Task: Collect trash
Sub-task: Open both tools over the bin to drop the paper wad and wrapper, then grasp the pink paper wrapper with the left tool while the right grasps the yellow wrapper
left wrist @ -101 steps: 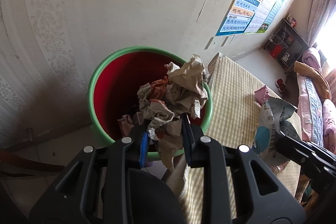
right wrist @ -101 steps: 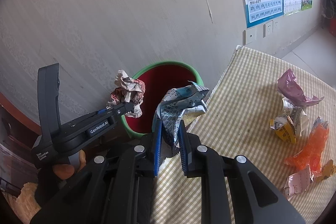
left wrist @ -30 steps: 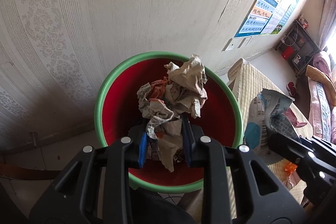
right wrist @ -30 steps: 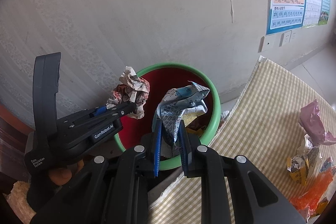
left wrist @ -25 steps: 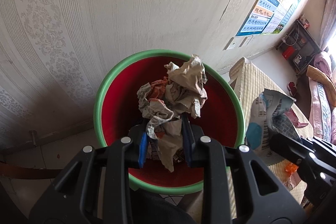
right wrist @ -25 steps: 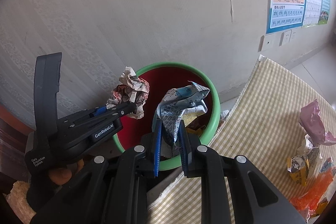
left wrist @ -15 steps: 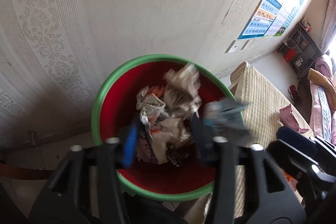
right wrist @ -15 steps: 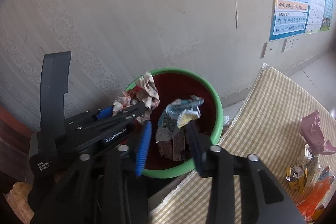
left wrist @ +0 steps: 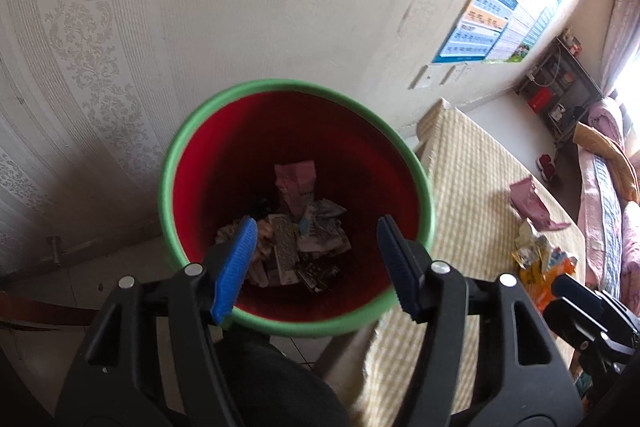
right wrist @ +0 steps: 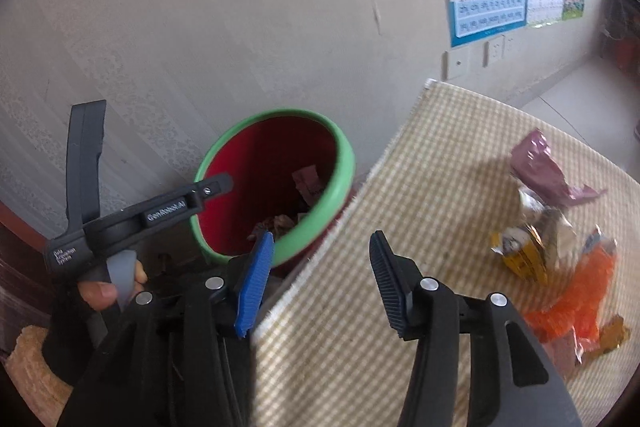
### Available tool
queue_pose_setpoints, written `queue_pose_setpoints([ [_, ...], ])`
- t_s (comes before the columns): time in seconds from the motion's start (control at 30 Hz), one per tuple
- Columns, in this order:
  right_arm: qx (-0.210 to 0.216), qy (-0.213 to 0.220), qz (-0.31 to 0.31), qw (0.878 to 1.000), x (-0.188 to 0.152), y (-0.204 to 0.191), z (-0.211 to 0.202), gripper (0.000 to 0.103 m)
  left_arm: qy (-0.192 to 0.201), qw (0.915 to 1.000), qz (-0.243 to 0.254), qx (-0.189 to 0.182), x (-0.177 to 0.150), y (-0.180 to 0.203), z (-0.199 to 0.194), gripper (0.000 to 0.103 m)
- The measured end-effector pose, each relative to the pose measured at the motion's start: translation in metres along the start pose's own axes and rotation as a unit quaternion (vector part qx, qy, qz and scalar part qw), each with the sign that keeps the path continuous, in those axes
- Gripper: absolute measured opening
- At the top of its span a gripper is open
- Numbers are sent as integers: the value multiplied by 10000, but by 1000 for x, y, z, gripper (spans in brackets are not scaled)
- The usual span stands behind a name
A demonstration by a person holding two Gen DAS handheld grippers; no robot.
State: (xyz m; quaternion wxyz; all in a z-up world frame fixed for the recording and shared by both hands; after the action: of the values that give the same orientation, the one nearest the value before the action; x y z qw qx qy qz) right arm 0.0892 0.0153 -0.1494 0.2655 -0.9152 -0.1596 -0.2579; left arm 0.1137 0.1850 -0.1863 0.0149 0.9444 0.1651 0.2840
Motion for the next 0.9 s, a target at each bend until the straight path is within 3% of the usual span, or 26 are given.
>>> queue_pose_setpoints([
  [0.2,-964,359,819,9913,-48,89,-66,54,-178,9991,352,-163,-31,35,-6,60],
  [0.43,-1931,710,2332,9504,-89,222,-119,56,-333,9924,1088,-478,-64,105,-15,60],
  [0.53,-1891,652,2788,9393,-103,257,-116,56,-323,9871,1433,-640,-76,138,-24,60],
  [0.6,-1765,536,2907,9389,-111,269,-108,50,-349,9821,1678,-783,-85,161,-29,60],
  [0.67,-1565,507,3026,9388,-117,275,-102,31,-373,9752,1975,-930,-96,186,-34,60],
  [0.8,-1364,777,2897,9442,-119,269,-118,27,-467,9589,2494,-1267,-120,235,-39,63],
  [0.9,-1421,931,2679,9484,-125,251,-138,27,-582,9417,2956,-1497,-142,275,-32,63],
])
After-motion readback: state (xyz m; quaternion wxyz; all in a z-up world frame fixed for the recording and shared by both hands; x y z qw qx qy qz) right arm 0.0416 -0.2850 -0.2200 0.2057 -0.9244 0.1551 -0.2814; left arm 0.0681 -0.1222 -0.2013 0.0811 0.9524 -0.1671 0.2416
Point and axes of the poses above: each gripper's, at about its wrist camera, not at the fingertips, and z roughly the way its jaws point, y to its right, x to its top, the point moved 7 cm from there along z, roughly the way its jaws point, and after that the axes turned 6 degrees about x, right-handed, at the moved point
